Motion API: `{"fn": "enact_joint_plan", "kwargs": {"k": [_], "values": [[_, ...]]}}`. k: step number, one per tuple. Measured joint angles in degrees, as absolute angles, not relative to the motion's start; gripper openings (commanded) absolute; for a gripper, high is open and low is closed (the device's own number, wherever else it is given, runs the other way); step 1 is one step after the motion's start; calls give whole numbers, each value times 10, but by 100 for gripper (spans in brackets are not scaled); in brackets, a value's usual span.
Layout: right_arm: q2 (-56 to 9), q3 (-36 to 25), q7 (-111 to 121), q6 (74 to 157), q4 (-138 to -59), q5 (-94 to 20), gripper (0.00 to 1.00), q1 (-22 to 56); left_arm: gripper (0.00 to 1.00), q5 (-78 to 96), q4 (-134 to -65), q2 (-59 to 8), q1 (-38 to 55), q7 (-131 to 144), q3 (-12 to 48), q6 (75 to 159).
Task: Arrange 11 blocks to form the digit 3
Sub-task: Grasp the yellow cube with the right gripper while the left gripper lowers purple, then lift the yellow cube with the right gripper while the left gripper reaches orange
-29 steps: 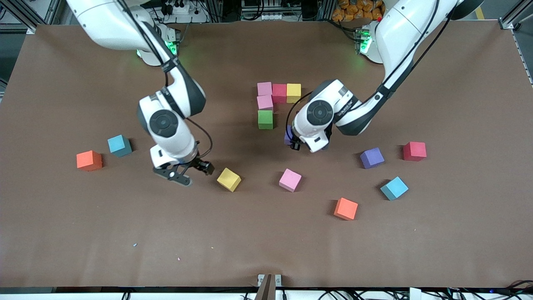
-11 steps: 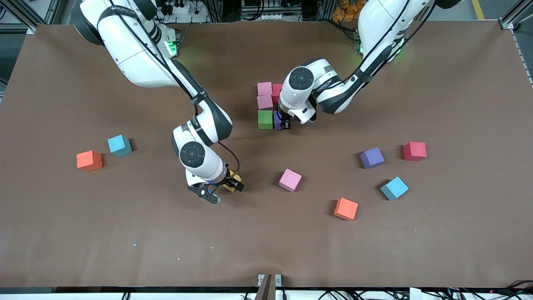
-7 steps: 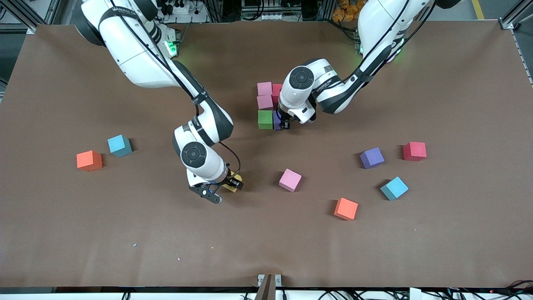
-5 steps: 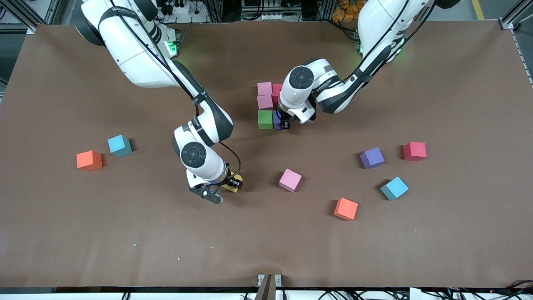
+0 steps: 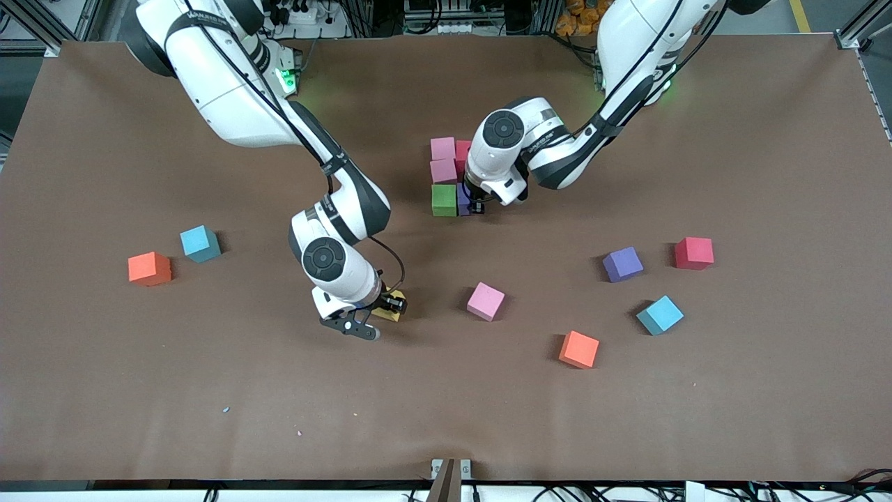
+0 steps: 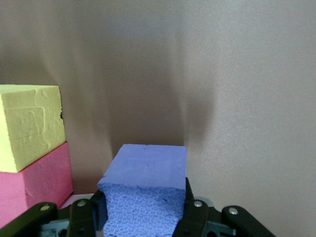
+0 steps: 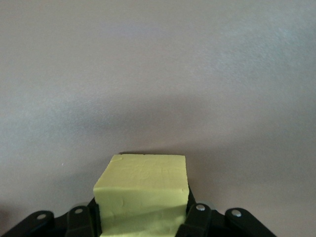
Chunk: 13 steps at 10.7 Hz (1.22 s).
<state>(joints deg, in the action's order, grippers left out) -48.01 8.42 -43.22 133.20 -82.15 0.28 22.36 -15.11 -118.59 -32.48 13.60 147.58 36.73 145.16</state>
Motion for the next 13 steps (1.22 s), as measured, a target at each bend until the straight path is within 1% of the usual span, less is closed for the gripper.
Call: {"fn": "enact_joint_plan", "kwargs": {"k": [3,4,7,8,9,10,13], "values": [[-480,84,-417,1331,-819,3,0,224,12,-151,-1186,-326,137,1476,367,1453],[-480,84,-411,1331,-818,3,0,224,19,-151,-1186,-327,137,1476,367,1453],[-480,85,-386,1330,-816,3,0,226,32,-151,-1186,-327,137,1482,367,1455],[-480,86,-383,1330,-816,3,0,226,33,-151,-1185,-328,137,1487,367,1456],[-480,87,-381,1330,-816,3,0,227,57,-151,-1185,-329,137,1489,367,1457],[-480,87,-380,1330,-816,3,0,227,100,-151,-1185,-330,137,1489,367,1457],[-480,86,-379,1330,-816,3,0,227,100,-151,-1183,-330,142,1489,367,1460]]}}
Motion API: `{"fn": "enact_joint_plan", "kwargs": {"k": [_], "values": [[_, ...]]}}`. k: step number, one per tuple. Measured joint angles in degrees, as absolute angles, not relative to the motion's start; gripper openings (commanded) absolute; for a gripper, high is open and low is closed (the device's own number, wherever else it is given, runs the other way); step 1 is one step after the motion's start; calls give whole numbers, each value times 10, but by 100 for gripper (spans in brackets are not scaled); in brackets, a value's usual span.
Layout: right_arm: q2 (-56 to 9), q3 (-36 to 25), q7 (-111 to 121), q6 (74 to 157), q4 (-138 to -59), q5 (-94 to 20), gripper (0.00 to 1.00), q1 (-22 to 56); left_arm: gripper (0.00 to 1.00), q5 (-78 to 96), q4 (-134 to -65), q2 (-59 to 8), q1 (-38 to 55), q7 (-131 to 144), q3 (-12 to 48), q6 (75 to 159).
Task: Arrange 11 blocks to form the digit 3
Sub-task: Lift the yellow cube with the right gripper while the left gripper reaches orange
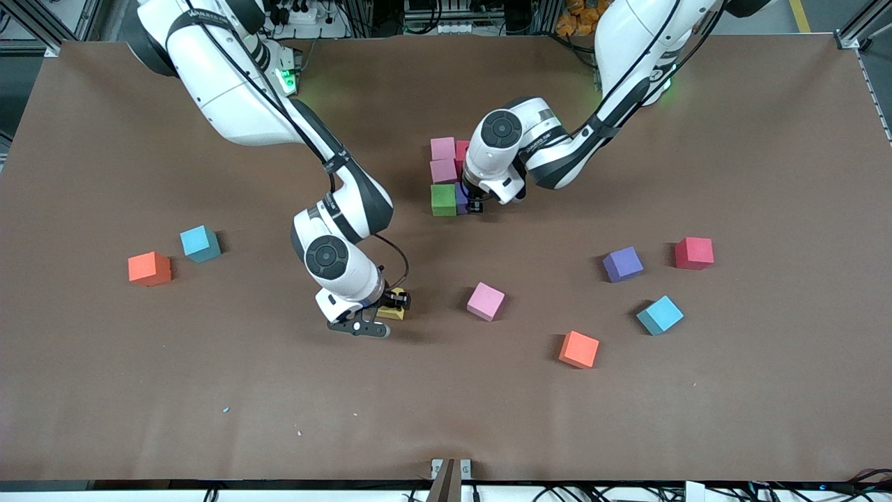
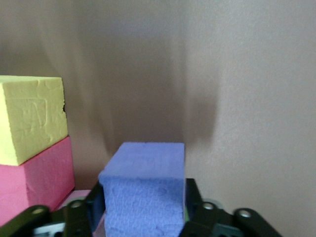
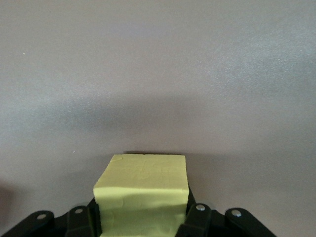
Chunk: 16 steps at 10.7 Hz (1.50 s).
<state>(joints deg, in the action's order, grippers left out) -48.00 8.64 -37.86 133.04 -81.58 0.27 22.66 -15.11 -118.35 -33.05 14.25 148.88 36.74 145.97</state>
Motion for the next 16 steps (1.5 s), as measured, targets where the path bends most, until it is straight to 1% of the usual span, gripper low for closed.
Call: {"fn": "enact_joint_plan", "kwargs": {"k": [4,6,9,11,13,14,16], "values": [[-480,86,-378,1330,-816,3,0,227,100,-157,-1172,-324,145,1489,368,1458],[-480,87,-363,1329,-816,4,0,229,100,-159,-1170,-297,143,1484,371,1441],[-480,87,-243,1320,-816,12,0,238,100,-160,-1171,-235,130,1437,379,1410],[-479,91,-252,1286,-813,12,0,238,100,-160,-1170,-217,82,1353,379,1404],[-475,111,-308,1266,-809,12,0,240,100,-160,-1168,-217,11,1237,381,1398],[-472,120,-342,1253,-808,12,0,243,100,-160,-1161,-221,-20,1183,380,1391],[-466,143,-425,1235,-808,12,0,248,100,-159,-1125,-236,-69,1122,380,1368]]}}
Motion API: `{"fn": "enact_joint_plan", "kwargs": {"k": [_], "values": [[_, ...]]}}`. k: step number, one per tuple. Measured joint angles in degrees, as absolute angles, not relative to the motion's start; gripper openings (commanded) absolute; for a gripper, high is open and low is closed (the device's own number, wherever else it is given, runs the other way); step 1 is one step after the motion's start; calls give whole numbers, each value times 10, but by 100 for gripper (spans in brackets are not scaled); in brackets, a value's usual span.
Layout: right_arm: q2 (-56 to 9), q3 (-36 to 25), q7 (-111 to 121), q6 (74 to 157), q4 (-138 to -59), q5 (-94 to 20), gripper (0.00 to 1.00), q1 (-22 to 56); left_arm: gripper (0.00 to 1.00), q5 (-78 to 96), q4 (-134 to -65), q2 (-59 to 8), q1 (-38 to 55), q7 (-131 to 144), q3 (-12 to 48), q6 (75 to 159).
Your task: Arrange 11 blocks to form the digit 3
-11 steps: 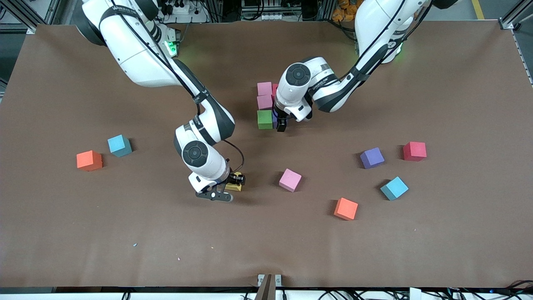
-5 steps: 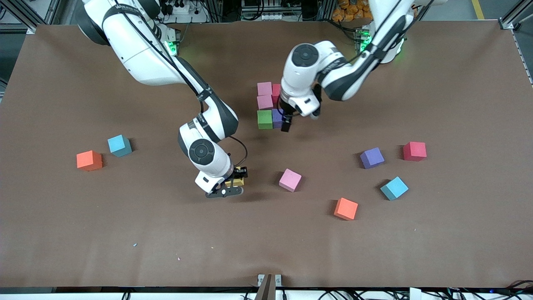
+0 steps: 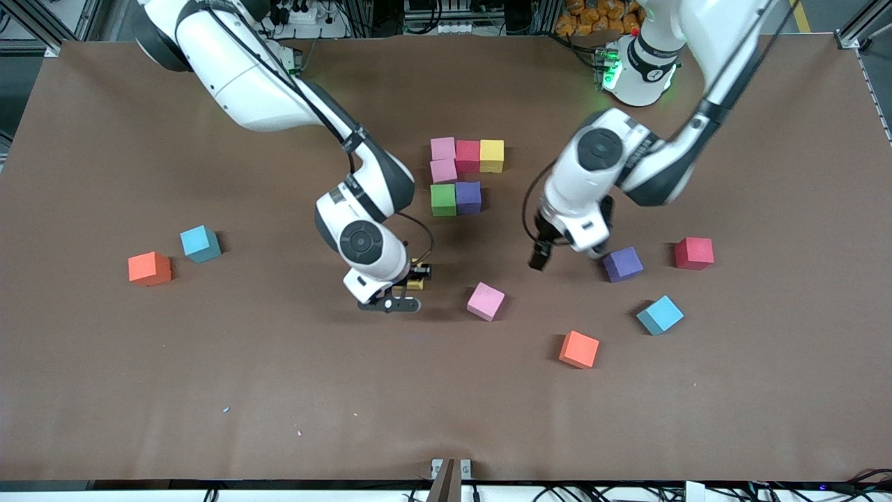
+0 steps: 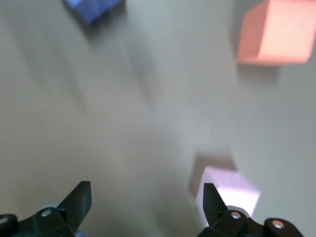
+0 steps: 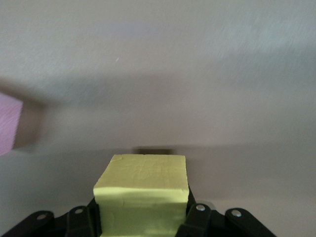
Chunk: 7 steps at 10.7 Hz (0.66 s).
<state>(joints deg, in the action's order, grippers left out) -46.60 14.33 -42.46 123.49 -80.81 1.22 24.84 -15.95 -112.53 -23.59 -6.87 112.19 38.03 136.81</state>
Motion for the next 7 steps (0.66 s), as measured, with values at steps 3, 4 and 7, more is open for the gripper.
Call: {"fn": "enact_joint_plan", "kwargs": {"k": [3,4,7], "values": [[-465,150,-523,1230,-809,14,0,286,100,-155,-1009,-300,-101,1043,380,1267],[-465,150,-536,1229,-810,15,0,297,100,-155,-952,-335,-101,1026,380,1222],[-463,150,-544,1231,-824,30,0,306,100,-156,-842,-418,-81,937,340,1178]]}}
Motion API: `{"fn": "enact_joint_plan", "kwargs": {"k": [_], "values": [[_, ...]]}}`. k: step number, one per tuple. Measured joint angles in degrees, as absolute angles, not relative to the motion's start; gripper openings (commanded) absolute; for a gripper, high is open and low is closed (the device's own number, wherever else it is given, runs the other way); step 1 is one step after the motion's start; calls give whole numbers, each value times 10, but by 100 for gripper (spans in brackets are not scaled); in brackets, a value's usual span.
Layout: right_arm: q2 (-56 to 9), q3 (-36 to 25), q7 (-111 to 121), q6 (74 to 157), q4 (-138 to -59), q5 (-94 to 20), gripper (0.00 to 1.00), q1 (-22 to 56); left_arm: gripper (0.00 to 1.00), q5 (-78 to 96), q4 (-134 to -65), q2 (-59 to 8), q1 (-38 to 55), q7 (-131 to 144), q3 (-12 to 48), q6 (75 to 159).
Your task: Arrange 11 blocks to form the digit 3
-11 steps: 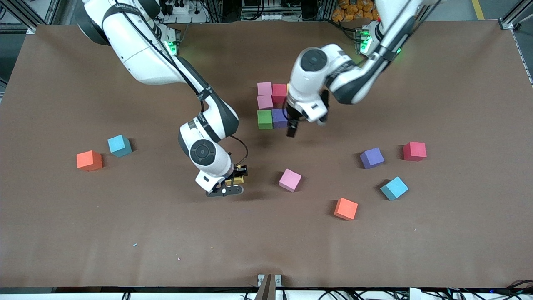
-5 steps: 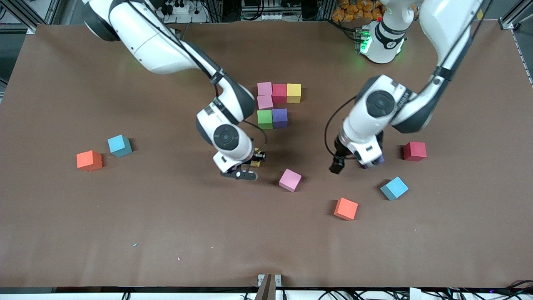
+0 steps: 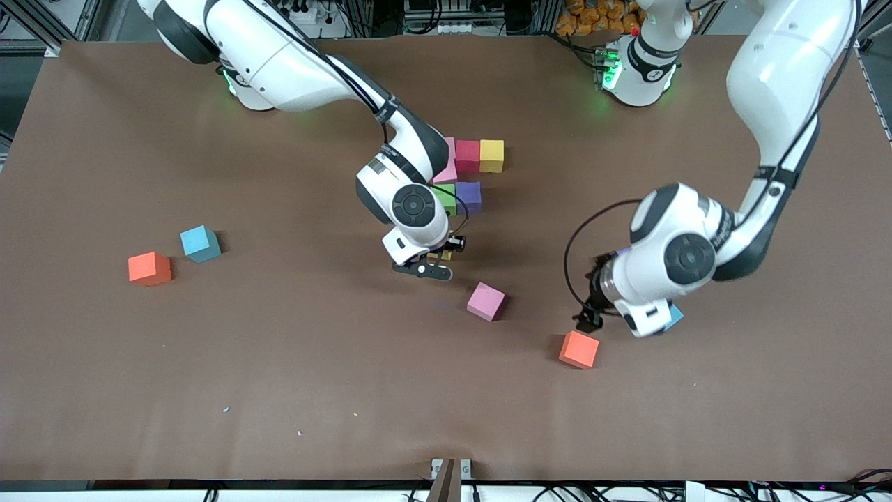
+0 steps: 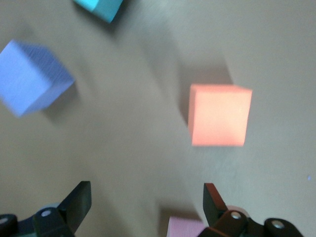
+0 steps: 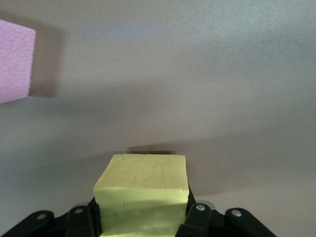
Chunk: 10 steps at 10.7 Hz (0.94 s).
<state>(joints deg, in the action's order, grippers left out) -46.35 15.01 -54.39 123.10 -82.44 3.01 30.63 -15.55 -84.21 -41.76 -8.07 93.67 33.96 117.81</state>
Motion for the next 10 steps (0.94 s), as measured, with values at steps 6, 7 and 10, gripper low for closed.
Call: {"fn": "enact_joint_plan", "kwargs": {"k": [6,7,10], "values": [[-439,157,-545,1287,-892,37,0,313,100,-155,-761,-465,2,886,240,1173],[-435,161,-545,1291,-898,38,0,315,100,-155,-751,-473,4,886,240,1174],[-428,162,-545,1322,-922,38,0,325,100,-155,-723,-502,10,886,238,1191]]}}
